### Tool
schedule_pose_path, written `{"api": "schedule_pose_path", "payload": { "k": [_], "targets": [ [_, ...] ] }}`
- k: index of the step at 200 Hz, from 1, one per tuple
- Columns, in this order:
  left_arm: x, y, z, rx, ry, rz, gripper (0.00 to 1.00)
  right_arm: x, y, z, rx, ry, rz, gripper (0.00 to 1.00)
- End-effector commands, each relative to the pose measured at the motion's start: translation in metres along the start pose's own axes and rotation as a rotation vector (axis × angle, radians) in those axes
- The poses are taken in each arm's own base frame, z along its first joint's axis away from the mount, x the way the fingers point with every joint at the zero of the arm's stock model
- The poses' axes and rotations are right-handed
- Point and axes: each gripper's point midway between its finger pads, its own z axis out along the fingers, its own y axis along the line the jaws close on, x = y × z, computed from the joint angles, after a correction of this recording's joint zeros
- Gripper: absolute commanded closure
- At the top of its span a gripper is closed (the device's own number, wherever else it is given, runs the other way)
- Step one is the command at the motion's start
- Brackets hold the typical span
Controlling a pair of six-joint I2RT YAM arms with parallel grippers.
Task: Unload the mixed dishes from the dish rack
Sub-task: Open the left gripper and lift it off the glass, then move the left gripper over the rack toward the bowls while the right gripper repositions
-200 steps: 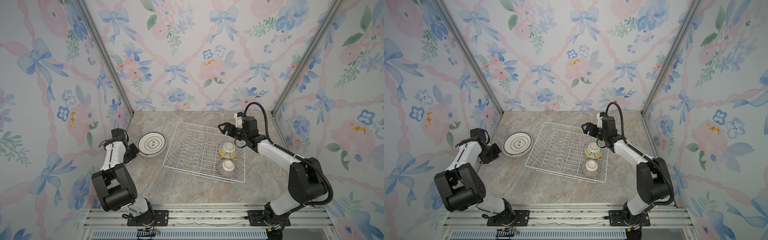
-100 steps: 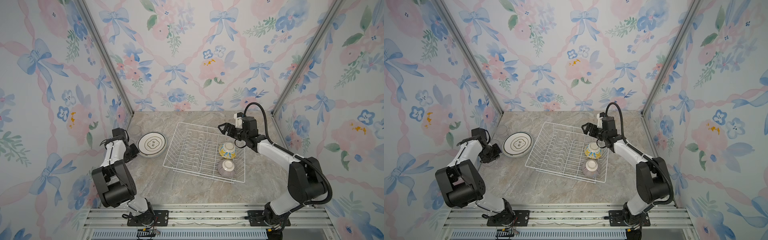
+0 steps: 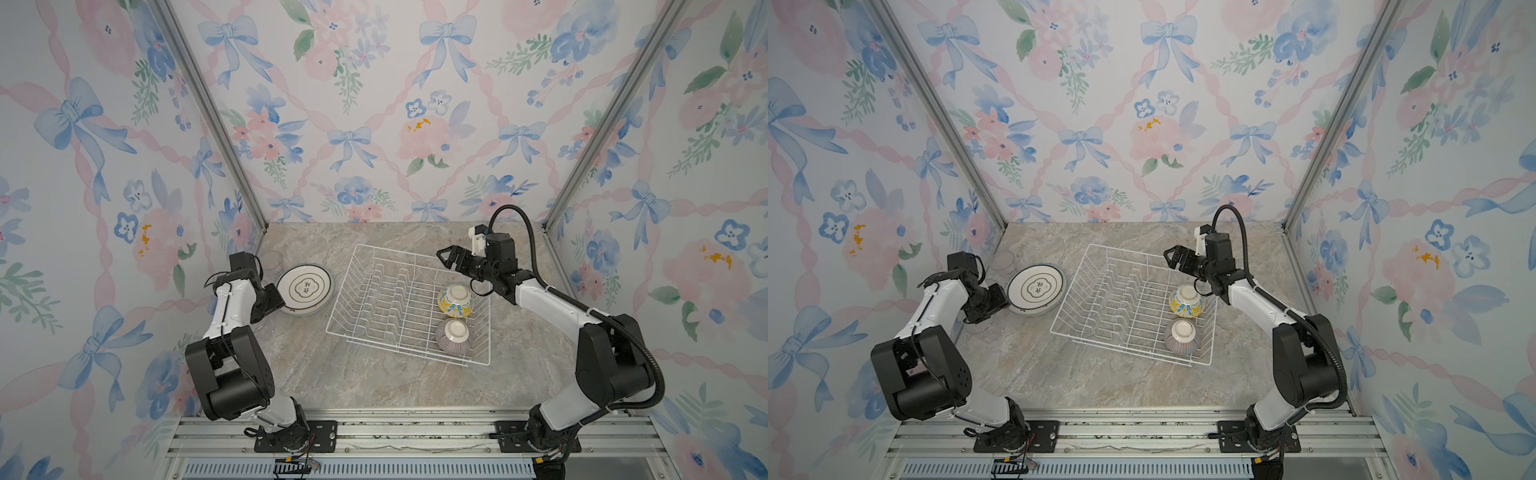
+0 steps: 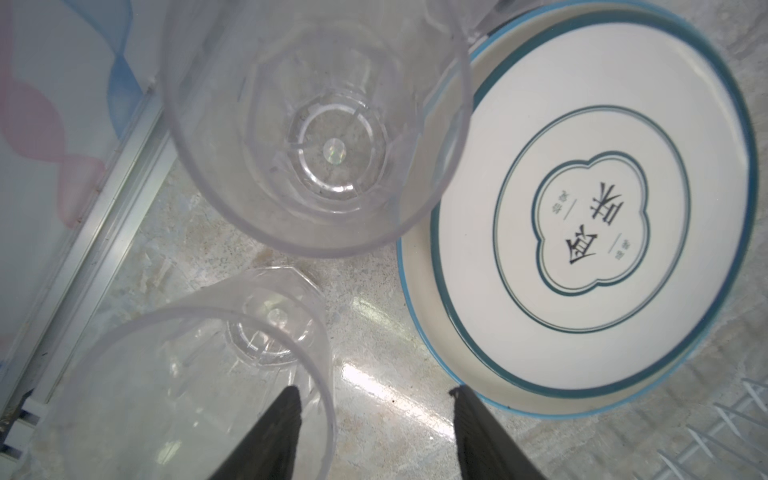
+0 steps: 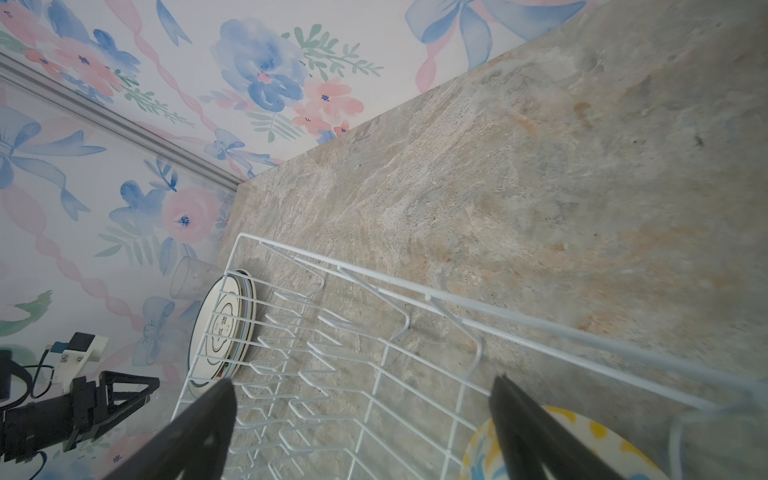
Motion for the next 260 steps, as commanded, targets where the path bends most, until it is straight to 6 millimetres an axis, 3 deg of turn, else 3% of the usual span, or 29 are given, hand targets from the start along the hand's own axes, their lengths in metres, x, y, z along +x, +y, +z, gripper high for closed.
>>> {"api": "schedule_pose_path", "payload": {
  "k": [1, 18, 69, 154, 199, 212, 260],
  "targets": [
    [0.003, -0.004, -0.018, 0.016, -0.046, 0.019, 0.22, -0.003, -0.001, 0.002, -0.005, 0.017, 0.0, 0.03],
    [0.007, -0.005, -0.025, 0.022, -0.061, 0.028, 0.02, -0.002, -0.01, 0.002, 0.015, 0.031, 0.01, 0.03],
    [0.017, -0.024, -0.053, 0.108, -0.134, 0.043, 0.02, -0.005, -0.017, -0.015, 0.125, 0.051, -0.075, 0.03],
    [0.027, -0.088, -0.108, 0.268, -0.252, 0.146, 0.02, -0.019, -0.044, -0.08, 0.406, 0.001, -0.154, 0.03],
    [0.031, -0.133, -0.145, 0.347, -0.321, 0.233, 0.02, 0.003, -0.058, -0.105, 0.476, 0.049, -0.139, 0.0],
    [0.036, -0.148, -0.154, 0.359, -0.34, 0.268, 0.02, 0.014, -0.064, -0.109, 0.496, 0.087, -0.135, 0.04],
    [0.064, -0.204, -0.156, 0.458, -0.328, 0.369, 0.02, 0.049, -0.086, -0.109, 0.515, 0.188, -0.111, 0.15]
  ]
}}
